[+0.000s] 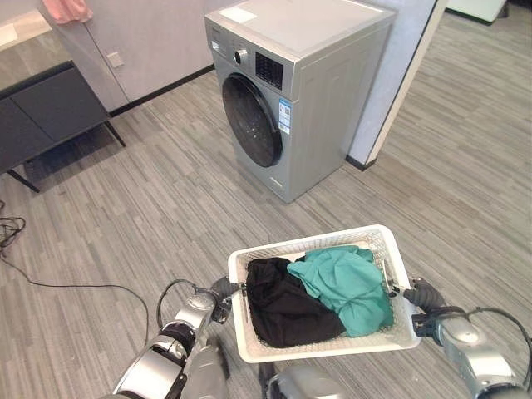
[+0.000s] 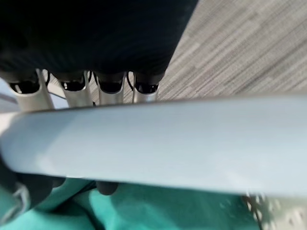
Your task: Grab the laundry basket,head to the washer,open it,put in the laundry and shut it.
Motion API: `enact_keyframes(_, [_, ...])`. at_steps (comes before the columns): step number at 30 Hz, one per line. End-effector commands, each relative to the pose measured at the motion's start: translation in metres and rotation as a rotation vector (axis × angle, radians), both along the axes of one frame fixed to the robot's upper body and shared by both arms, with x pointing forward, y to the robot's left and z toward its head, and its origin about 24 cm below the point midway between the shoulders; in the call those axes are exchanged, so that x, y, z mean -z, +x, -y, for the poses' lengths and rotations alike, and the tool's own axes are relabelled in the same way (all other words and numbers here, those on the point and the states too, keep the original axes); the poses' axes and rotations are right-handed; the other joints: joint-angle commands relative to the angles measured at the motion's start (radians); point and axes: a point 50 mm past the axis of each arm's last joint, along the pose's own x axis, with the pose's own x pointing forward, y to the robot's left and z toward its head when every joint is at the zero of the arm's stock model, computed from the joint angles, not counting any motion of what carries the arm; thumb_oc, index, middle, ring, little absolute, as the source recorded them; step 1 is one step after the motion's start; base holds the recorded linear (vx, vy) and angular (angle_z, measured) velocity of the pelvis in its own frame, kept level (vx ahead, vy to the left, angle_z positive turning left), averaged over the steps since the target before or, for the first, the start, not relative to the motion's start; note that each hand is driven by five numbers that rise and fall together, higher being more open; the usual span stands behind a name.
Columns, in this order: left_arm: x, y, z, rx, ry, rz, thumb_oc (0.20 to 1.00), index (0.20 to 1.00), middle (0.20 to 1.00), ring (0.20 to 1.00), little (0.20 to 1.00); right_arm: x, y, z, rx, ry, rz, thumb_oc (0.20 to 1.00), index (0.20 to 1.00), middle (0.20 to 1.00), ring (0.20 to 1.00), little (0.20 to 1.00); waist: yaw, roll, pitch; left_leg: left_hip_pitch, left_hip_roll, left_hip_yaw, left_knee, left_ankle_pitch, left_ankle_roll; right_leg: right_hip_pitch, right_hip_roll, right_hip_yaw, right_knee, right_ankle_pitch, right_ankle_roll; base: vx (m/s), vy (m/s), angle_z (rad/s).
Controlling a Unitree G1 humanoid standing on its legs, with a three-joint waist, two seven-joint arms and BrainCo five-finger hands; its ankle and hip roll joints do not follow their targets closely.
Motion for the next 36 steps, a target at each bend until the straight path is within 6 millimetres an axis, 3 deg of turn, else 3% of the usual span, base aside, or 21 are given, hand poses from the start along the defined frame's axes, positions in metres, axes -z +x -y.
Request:
enact_keyframes(1, [-0.028,0.024,-0.057,-0.129,0.131,0.103,0.2,0.2,0.2,0.2,0.2,-0.055,0.021,0.004,-0.021,0.042,0.309,0.2,0.2,0.2,0.2,0.2,-0.017,-0.075,-0.082,0.042,-0.05,0.072,-0.081,0.128,0.024,0.184,-0.085,0.148,-0.145,-0.031,0.171,0.54,0.111,-0.44])
enact_keyframes(5, [-0.027,0.017,-0.065,-0.133,0.119,0.113,0.2,0.2,0.2,0.2,0.2,-0.057,0.03,-0.021,-0.105,0.102,0.327,0.2,0.2,0.2,0.2,0.2,0.04,-0.065,-0.119,0.02,-0.093,-0.04,0.092,0.122,0.047,0.244,-0.129,0.25,-0.094,-0.091,0.192,0.49,0.194,-0.99])
enact_keyframes(8, [-0.024,0.012,-0.068,-0.145,0.114,0.114,0.2,0.2,0.2,0.2,0.2,-0.051,0.028,-0.028,-0.113,0.126,0.314,0.2,0.2,0.2,0.2,0.2,0.049,-0.075,-0.124,-0.02,-0.125,-0.034,0.185,0.08,0.062,0.261,-0.173,0.266,-0.107,-0.09,0.207,0.36,0.175,-0.64])
enact_keyframes(9, [-0.026,0.013,-0.066,-0.126,0.108,0.125,0.2,0.2,0.2,0.2,0.2,-0.048,0.024,-0.031,-0.122,0.131,0.303,0.2,0.2,0.2,0.2,0.2,0.047,-0.086,-0.133,-0.031,-0.146,-0.008,0.249,0.04,0.075,0.266,-0.198,0.273,-0.108,-0.08,0.221,0.35,0.217,-0.79])
enact_keyframes(11, [-0.027,0.01,-0.073,-0.16,0.107,0.14,0.2,0.2,0.2,0.2,0.2,-0.05,0.024,-0.042,-0.175,0.125,0.303,0.2,0.2,0.2,0.2,0.2,0.049,-0.108,-0.142,-0.033,-0.16,0.045,0.303,-0.024,0.099,0.227,-0.244,0.299,-0.098,-0.009,0.259,0.41,0.272,-0.92])
enact_keyframes(17, [-0.038,0.021,-0.076,-0.177,0.138,0.183,0.2,0.2,0.2,0.2,0.2,-0.061,0.031,-0.061,-0.244,0.148,0.361,0.2,0.2,0.2,0.2,0.2,0.051,-0.138,-0.125,-0.038,-0.149,0.122,0.295,-0.074,0.124,0.132,-0.282,0.279,-0.112,0.122,0.315,0.14,0.142,-0.49])
enact_keyframes(21, [-0.04,0.025,-0.073,-0.175,0.143,0.193,0.2,0.2,0.2,0.2,0.2,-0.063,0.036,-0.063,-0.244,0.128,0.372,0.2,0.2,0.2,0.2,0.2,0.053,-0.143,-0.129,-0.031,-0.16,0.125,0.285,-0.089,0.134,0.121,-0.293,0.267,-0.114,0.148,0.326,0.08,0.091,0.23])
enact_keyframes(27, [-0.038,0.027,-0.07,-0.171,0.172,0.176,0.2,0.2,0.2,0.2,0.2,-0.079,0.047,-0.072,-0.275,0.125,0.445,0.2,0.2,0.2,0.2,0.2,0.069,-0.15,-0.148,-0.014,-0.199,0.106,0.254,-0.1,0.148,0.122,-0.309,0.23,-0.098,0.232,0.349,0.04,0.056,0.14])
enact_keyframes(31, [-0.038,0.027,-0.07,-0.164,0.18,0.176,0.2,0.2,0.2,0.2,0.2,-0.079,0.049,-0.074,-0.275,0.125,0.451,0.2,0.2,0.2,0.2,0.2,0.084,-0.146,-0.164,0.018,-0.227,0.093,0.242,-0.122,0.159,0.123,-0.316,0.22,-0.066,0.289,0.363,0.06,0.095,0.31])
enact_keyframes(32, [-0.037,0.025,-0.073,-0.171,0.178,0.171,0.2,0.2,0.2,0.2,0.2,-0.077,0.051,-0.076,-0.272,0.127,0.45,0.2,0.2,0.2,0.2,0.2,0.092,-0.141,-0.164,0.05,-0.237,0.088,0.229,-0.137,0.168,0.11,-0.325,0.2,-0.012,0.328,0.366,0.06,0.107,0.28])
enact_keyframes(34, [-0.036,0.023,-0.079,-0.188,0.182,0.17,0.2,0.2,0.2,0.2,0.2,-0.077,0.056,-0.081,-0.284,0.125,0.452,0.2,0.2,0.2,0.2,0.2,0.098,-0.124,-0.153,0.1,-0.239,0.086,0.19,-0.136,0.178,0.058,-0.326,0.164,0.08,0.371,0.352,0.07,0.153,-0.23])
enact_keyframes(36, [-0.038,0.023,-0.084,-0.206,0.191,0.178,0.2,0.2,0.2,0.2,0.2,-0.076,0.059,-0.084,-0.292,0.13,0.448,0.2,0.2,0.2,0.2,0.2,0.092,-0.105,-0.136,0.142,-0.234,0.077,0.168,-0.139,0.186,0.011,-0.308,0.149,0.149,0.366,0.339,0.08,0.116,-0.23])
